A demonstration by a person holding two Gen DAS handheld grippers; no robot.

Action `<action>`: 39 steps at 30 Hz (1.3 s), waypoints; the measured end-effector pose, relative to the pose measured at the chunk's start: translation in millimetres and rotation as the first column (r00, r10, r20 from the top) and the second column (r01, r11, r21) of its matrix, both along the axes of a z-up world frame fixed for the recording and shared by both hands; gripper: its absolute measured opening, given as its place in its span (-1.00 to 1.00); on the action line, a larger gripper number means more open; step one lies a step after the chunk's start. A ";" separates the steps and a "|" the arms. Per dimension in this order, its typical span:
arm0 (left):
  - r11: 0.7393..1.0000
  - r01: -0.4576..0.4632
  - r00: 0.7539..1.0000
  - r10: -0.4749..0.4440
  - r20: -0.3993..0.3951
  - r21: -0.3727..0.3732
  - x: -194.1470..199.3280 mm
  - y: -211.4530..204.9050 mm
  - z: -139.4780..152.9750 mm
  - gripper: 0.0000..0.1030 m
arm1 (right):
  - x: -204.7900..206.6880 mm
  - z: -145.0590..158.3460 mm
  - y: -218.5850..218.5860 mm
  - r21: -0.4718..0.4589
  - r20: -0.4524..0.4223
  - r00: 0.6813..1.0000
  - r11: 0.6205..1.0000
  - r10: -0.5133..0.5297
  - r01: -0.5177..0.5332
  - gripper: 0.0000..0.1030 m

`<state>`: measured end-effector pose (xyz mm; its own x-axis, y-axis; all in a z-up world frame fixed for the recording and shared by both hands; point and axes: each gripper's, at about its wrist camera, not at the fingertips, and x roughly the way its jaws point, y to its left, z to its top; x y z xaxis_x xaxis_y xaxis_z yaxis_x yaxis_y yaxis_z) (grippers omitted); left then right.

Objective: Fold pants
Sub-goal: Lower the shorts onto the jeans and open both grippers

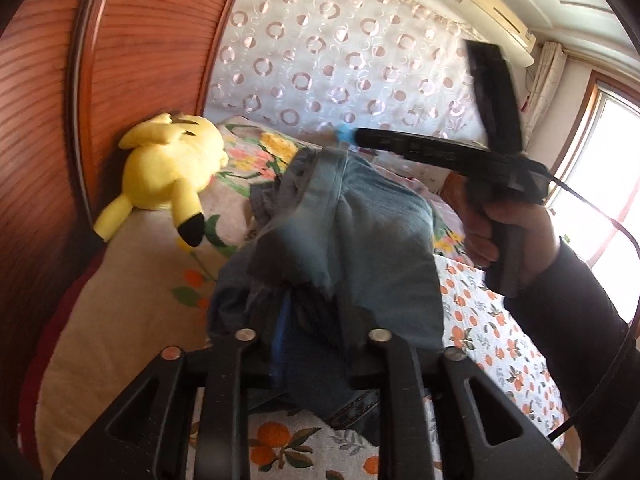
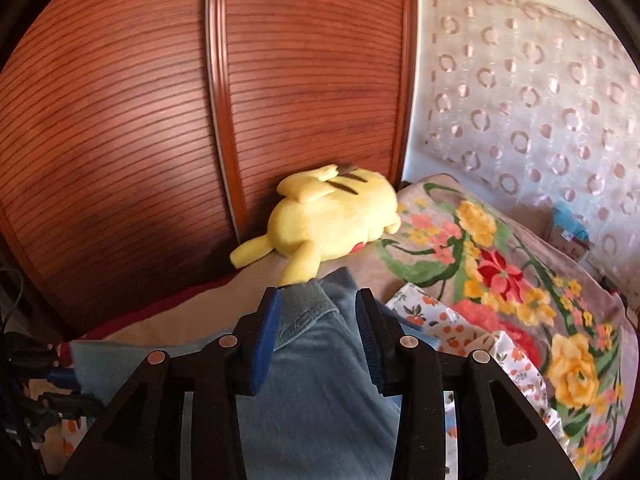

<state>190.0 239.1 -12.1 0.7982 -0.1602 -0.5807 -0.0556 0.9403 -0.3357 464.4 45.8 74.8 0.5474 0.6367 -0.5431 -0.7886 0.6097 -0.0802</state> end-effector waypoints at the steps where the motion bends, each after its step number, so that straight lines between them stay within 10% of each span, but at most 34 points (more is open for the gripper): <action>1: 1.000 -0.008 1.000 0.008 0.007 0.013 -2.6 -0.3 2.5 -0.31 | -3.3 2.9 -9.4 0.017 0.012 1.000 1.000 -0.017 0.017 -0.22; 4: 0.999 -0.016 0.999 0.014 0.039 0.051 -6.7 -0.8 9.8 0.00 | -19.9 4.3 -32.8 0.043 0.026 0.999 0.998 -0.043 0.041 -0.22; 13: 0.991 0.051 0.997 -0.058 0.051 0.127 15.7 -22.7 17.9 0.00 | -60.7 -26.5 -69.5 0.054 -0.040 0.997 0.996 -0.064 0.066 -0.22; 32: 0.977 0.087 0.995 -0.075 -0.067 0.194 33.2 -37.7 -15.4 0.02 | -17.8 -44.3 -60.0 0.062 -0.132 0.982 0.987 -0.136 0.145 -0.22; 39: 0.975 0.098 0.995 -0.092 -0.039 0.200 25.2 -48.3 -4.7 0.52 | -55.2 -40.4 -82.8 0.080 -0.102 0.980 0.980 -0.173 0.181 -0.22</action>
<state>215.2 190.8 -16.8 0.7669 -0.1117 -0.6320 0.0301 0.9899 -0.1384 409.2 -36.9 34.5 0.6048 0.5821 -0.5435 -0.6691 0.7416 0.0496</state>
